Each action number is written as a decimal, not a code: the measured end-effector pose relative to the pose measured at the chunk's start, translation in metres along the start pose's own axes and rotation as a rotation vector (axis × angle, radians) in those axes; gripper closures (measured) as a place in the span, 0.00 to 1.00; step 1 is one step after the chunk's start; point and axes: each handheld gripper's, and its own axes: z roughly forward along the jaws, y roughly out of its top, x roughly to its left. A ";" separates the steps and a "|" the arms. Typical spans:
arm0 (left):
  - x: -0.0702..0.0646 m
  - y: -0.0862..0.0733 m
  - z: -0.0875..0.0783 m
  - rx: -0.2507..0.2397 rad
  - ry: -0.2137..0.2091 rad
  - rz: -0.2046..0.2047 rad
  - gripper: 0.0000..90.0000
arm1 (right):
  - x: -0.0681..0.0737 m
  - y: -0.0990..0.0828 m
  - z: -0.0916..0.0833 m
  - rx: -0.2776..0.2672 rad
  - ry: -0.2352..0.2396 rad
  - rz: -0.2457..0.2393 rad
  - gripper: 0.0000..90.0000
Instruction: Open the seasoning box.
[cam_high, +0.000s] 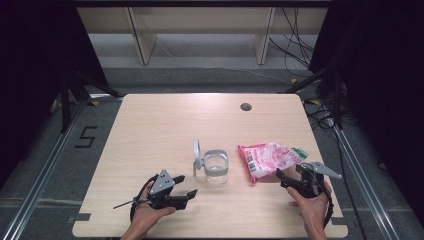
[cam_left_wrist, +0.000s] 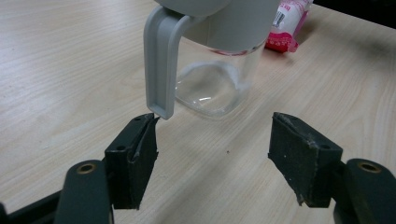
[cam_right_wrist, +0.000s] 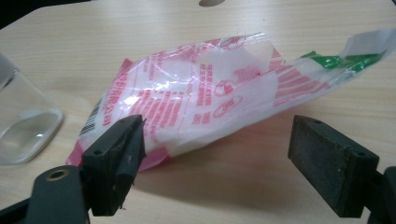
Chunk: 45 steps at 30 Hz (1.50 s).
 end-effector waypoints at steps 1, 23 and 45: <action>0.001 0.000 0.000 0.000 -0.004 0.006 0.35 | -0.002 0.000 0.003 -0.019 0.018 0.001 0.21; 0.001 -0.001 0.003 0.010 -0.003 0.000 0.35 | -0.011 0.013 0.043 0.020 -0.012 0.075 0.58; -0.003 -0.004 0.007 0.012 -0.030 -0.008 0.34 | -0.020 0.021 0.061 -0.002 0.019 -0.020 0.97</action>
